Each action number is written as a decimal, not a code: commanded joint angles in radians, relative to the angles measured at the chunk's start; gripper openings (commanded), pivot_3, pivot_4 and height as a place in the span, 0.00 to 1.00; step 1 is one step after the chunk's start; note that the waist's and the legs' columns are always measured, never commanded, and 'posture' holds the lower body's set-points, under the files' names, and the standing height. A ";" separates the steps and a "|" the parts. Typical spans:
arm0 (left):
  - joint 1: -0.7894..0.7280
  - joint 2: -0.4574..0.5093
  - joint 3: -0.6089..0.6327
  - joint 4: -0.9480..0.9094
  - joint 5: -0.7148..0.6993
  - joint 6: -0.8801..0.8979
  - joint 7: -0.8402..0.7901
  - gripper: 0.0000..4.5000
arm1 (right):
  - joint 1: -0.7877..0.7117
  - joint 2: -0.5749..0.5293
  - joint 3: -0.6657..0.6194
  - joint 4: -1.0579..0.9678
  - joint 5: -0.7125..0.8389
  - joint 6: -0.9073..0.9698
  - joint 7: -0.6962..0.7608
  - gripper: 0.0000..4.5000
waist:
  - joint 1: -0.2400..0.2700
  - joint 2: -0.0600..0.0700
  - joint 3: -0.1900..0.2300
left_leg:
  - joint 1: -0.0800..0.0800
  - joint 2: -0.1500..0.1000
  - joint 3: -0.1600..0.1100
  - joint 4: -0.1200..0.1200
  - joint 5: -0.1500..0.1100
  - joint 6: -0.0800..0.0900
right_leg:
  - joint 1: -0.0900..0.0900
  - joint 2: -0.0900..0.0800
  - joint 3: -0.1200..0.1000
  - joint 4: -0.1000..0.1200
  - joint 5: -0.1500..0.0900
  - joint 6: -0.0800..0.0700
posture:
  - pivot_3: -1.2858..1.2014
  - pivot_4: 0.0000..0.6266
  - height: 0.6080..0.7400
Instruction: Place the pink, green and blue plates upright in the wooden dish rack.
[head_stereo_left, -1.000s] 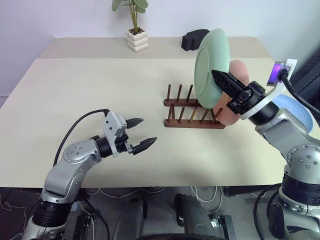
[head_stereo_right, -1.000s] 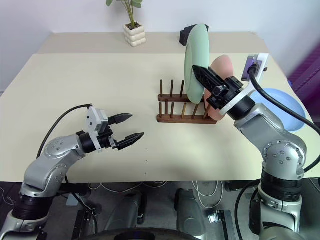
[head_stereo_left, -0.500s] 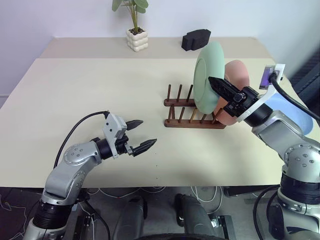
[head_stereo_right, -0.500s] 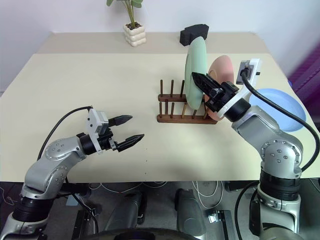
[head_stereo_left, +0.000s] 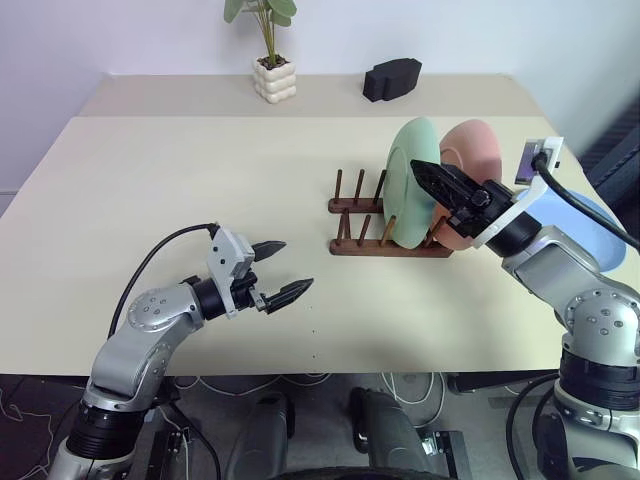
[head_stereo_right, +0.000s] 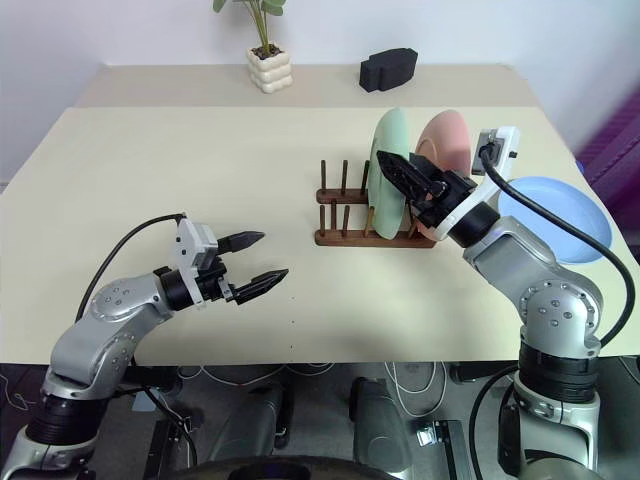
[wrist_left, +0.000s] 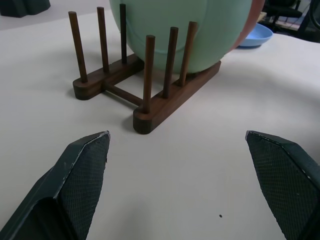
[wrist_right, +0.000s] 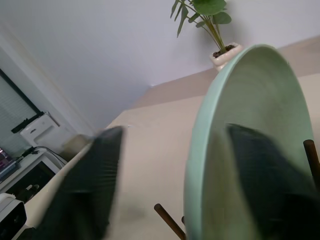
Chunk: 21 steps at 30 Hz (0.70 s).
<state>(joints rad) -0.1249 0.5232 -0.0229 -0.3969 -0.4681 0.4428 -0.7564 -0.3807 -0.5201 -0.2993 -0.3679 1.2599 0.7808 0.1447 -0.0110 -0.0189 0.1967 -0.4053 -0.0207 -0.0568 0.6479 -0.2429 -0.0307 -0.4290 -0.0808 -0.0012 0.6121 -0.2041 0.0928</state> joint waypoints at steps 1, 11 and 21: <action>-0.003 -0.002 0.007 -0.037 -0.003 -0.026 -0.002 1.00 | -0.008 0.004 -0.007 -0.017 -0.004 -0.010 0.006 0.89 | 0.000 0.000 0.000 | 0.000 0.000 0.000 0.000 0.000 0.000 | 0.000 0.000 0.000 0.000 0.000 0.000 | 0.52 0.24 0.97; -0.007 -0.006 0.003 -0.033 -0.004 -0.025 -0.007 1.00 | -0.074 -0.018 -0.015 -0.049 0.010 -0.006 -0.036 0.89 | 0.000 0.000 0.000 | 0.000 0.000 0.000 0.000 0.000 0.000 | 0.000 0.000 0.000 0.000 0.000 0.000 | 0.52 0.24 0.97; -0.018 -0.012 -0.004 -0.022 0.002 -0.028 -0.012 1.00 | -0.106 -0.067 -0.019 -0.045 -0.033 -0.009 0.006 0.89 | 0.000 0.000 0.000 | -0.001 0.000 0.000 0.000 0.000 0.000 | 0.000 0.000 0.000 -0.001 0.000 0.000 | 0.52 0.24 0.97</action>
<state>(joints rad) -0.1314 0.5134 -0.0239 -0.3961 -0.4663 0.4427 -0.7631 -0.4567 -0.5716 -0.2997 -0.3794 1.2313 0.7812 0.1357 -0.0109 -0.0188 0.1967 -0.4058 -0.0206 -0.0569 0.6479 -0.2431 -0.0305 -0.4293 -0.0809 -0.0013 0.6115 -0.2043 0.0926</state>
